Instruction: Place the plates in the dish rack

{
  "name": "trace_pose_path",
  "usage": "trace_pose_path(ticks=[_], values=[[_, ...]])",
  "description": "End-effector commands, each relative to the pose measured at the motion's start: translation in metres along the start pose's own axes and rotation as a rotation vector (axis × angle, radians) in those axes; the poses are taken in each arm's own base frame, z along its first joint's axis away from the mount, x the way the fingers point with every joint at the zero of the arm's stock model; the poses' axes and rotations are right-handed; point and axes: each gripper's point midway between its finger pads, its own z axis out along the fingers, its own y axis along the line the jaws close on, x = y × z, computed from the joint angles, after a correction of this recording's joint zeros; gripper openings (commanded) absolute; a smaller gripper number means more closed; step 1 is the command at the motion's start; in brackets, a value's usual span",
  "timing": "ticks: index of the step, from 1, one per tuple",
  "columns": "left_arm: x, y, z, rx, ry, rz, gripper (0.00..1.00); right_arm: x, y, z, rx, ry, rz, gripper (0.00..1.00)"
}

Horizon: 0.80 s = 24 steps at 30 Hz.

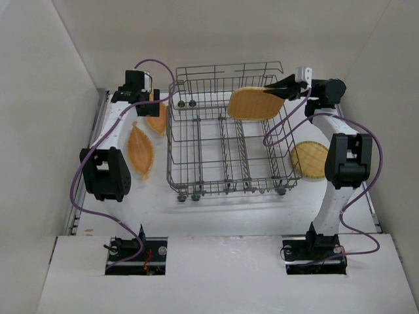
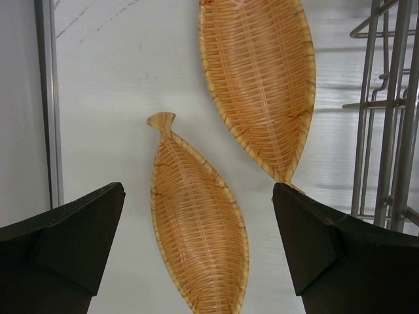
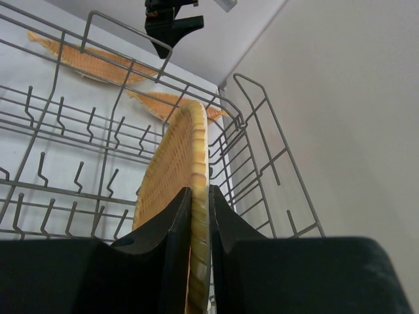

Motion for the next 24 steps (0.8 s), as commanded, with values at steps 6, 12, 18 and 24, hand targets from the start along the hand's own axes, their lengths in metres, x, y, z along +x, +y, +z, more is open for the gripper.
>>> trace_pose_path(ticks=[6,12,18,24], values=[[-0.021,0.014,-0.009,-0.024,-0.062,-0.034,1.00,0.009,0.070,-0.032,-0.569,0.253,-0.359,0.00],[-0.020,0.016,-0.009,-0.024,-0.064,-0.039,1.00,0.011,0.072,-0.028,-0.584,0.247,-0.361,0.00],[-0.021,0.021,-0.008,-0.030,-0.068,-0.049,1.00,0.006,0.066,-0.017,-0.504,0.180,-0.399,0.00],[-0.022,0.020,-0.005,-0.029,-0.070,-0.048,1.00,0.021,0.079,-0.033,-0.518,0.150,-0.486,0.00]])
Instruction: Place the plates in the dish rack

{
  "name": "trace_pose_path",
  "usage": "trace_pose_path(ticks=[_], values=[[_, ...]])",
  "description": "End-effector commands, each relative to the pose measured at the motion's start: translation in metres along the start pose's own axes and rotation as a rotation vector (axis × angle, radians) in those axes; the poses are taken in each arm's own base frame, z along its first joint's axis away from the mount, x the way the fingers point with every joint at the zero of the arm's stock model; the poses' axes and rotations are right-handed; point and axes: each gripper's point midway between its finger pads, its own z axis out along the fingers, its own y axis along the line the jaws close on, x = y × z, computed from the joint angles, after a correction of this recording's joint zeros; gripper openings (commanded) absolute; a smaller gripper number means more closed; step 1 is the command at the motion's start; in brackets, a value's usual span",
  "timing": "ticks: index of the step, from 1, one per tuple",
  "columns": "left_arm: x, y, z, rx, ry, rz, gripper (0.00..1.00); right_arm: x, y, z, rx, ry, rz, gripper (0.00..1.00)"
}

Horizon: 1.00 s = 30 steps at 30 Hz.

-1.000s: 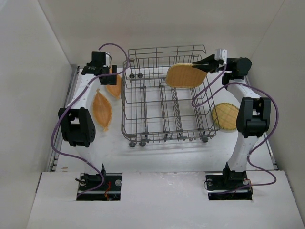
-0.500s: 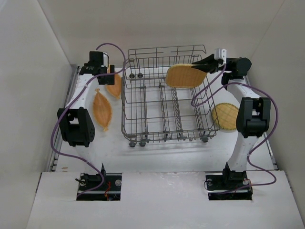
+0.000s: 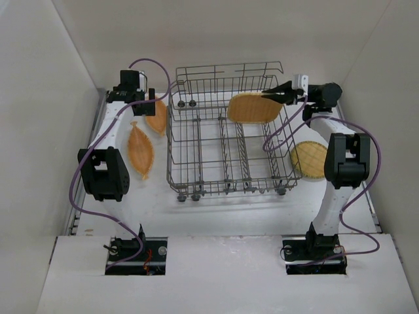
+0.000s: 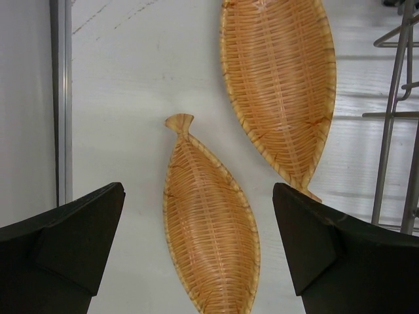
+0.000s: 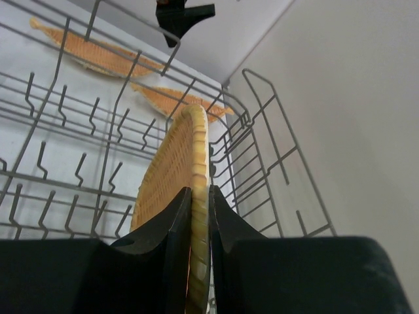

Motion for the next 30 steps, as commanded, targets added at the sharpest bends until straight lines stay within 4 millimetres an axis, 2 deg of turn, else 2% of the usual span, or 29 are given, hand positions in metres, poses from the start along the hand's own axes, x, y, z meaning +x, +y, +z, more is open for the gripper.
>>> trace_pose_path(ticks=[1,5,6,7,10,11,12,13,16,19,24,30], values=[[-0.021,0.003,-0.007,-0.005,-0.064,-0.022,1.00,0.008,0.072,-0.038,-0.518,0.144,-0.470,0.00],[-0.023,0.004,-0.008,-0.006,-0.070,-0.023,1.00,0.004,0.076,-0.043,-0.527,0.160,-0.453,0.00],[-0.024,0.004,-0.009,-0.006,-0.072,-0.023,1.00,0.004,0.078,-0.044,-0.535,0.164,-0.448,0.03],[-0.024,0.005,-0.009,-0.007,-0.073,-0.025,1.00,0.003,0.079,-0.045,-0.536,0.166,-0.443,0.15],[-0.024,0.004,-0.008,-0.007,-0.072,-0.024,1.00,0.001,0.077,-0.046,-0.521,0.169,-0.438,0.39],[-0.025,0.004,-0.008,-0.006,-0.075,-0.026,1.00,-0.001,0.075,-0.046,-0.513,0.175,-0.428,0.49],[-0.026,0.004,-0.008,-0.006,-0.079,-0.026,1.00,-0.003,0.074,-0.044,-0.500,0.177,-0.410,0.66],[-0.027,0.003,-0.008,-0.003,-0.081,-0.026,1.00,-0.005,0.072,-0.043,-0.488,0.180,-0.394,0.78],[-0.029,0.002,-0.007,0.000,-0.089,-0.027,1.00,-0.009,0.067,-0.039,-0.443,0.168,-0.386,0.97],[-0.030,0.000,-0.008,0.007,-0.092,-0.026,1.00,-0.015,0.059,-0.036,-0.403,0.164,-0.380,1.00],[-0.030,-0.002,-0.006,0.016,-0.095,-0.029,1.00,-0.040,0.036,-0.028,-0.288,0.143,-0.381,1.00],[-0.027,-0.015,-0.004,0.047,-0.099,-0.023,1.00,-0.097,0.006,-0.010,-0.115,0.057,-0.437,1.00]])
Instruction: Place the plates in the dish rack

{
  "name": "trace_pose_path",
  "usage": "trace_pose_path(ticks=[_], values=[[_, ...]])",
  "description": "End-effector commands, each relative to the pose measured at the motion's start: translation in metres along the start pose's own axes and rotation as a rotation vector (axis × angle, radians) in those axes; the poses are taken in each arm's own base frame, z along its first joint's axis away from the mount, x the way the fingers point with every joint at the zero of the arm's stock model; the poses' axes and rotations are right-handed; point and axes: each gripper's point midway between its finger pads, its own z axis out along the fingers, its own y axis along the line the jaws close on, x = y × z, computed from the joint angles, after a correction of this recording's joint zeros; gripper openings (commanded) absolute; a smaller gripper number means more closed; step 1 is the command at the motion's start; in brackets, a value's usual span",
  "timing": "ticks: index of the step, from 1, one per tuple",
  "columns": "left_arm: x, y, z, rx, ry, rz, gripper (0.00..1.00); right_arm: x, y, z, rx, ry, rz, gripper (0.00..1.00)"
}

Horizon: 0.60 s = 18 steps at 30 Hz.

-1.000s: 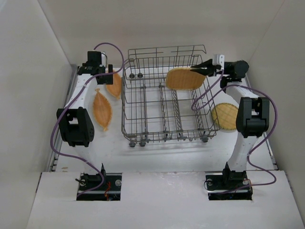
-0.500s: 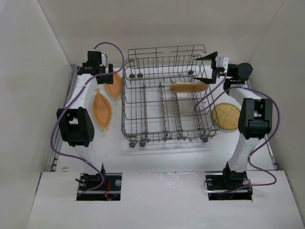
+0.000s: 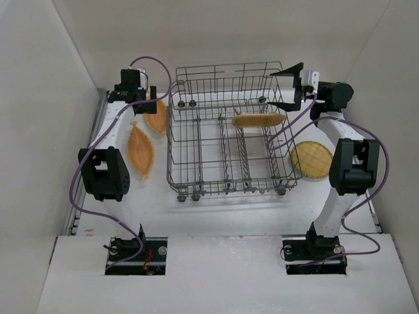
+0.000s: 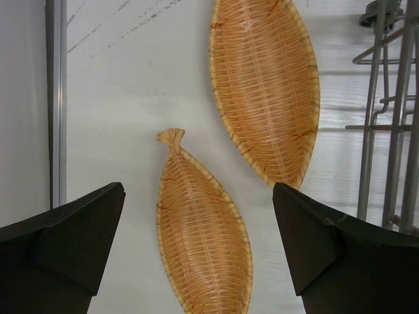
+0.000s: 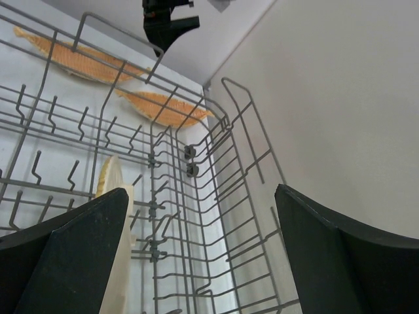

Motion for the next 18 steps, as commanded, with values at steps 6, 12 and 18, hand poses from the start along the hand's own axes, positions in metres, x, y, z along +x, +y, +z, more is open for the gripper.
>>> trace_pose_path(ticks=[6,12,18], values=[[-0.021,-0.019,-0.002,0.061,-0.079,-0.027,1.00,-0.128,-0.008,0.008,-0.025,-0.041,-0.399,1.00],[-0.024,-0.032,0.000,0.102,-0.089,-0.031,1.00,-0.172,-0.023,0.003,0.119,-0.077,-0.260,1.00],[-0.028,-0.040,-0.001,0.128,-0.099,-0.025,1.00,-0.170,-0.031,-0.010,0.290,0.006,-0.208,1.00]])
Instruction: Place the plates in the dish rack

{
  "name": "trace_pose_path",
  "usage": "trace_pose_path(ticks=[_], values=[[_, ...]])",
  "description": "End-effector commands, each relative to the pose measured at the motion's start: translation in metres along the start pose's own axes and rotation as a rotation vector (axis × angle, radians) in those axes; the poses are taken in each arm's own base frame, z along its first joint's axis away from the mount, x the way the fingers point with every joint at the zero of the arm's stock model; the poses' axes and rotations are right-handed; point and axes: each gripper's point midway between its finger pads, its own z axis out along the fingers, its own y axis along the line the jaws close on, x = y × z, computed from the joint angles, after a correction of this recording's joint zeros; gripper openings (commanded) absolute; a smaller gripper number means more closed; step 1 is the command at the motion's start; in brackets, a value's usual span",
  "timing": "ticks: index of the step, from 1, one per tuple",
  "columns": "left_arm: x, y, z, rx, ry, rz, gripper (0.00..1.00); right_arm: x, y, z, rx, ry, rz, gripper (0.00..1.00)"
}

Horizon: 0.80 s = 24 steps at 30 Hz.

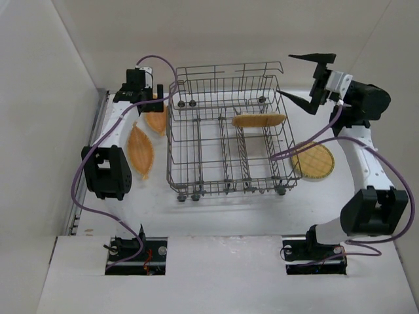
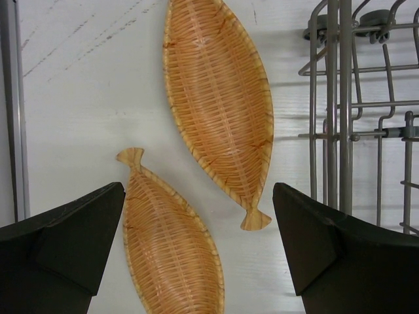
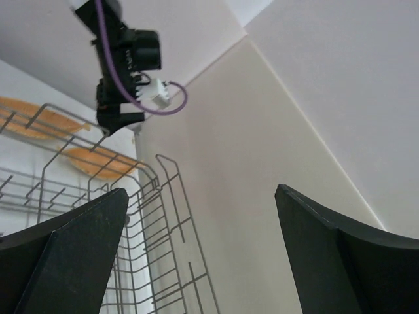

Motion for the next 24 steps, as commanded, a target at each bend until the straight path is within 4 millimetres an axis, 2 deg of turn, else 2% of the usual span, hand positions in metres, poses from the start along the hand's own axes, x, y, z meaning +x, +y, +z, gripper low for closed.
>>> trace_pose_path(ticks=[1,6,10,16,20,24], values=[[-0.018,-0.008,-0.004,0.029,-0.054,-0.016,1.00,0.020,-0.023,-0.010,0.183,0.112,0.078,1.00],[-0.017,-0.014,-0.007,0.042,-0.054,-0.010,1.00,0.065,-0.049,-0.029,0.395,0.375,0.180,1.00],[-0.018,-0.015,-0.007,0.045,-0.057,-0.008,1.00,0.084,-0.060,-0.045,0.526,0.515,0.290,1.00],[-0.019,-0.017,-0.009,0.053,-0.061,-0.021,1.00,0.099,-0.049,-0.067,0.597,0.684,0.445,1.00],[-0.019,-0.015,-0.008,0.051,-0.061,-0.028,1.00,0.108,-0.043,-0.095,0.717,0.817,0.502,1.00],[-0.023,-0.011,-0.007,0.045,-0.067,-0.034,1.00,0.116,-0.020,-0.123,0.806,0.931,0.608,1.00]])
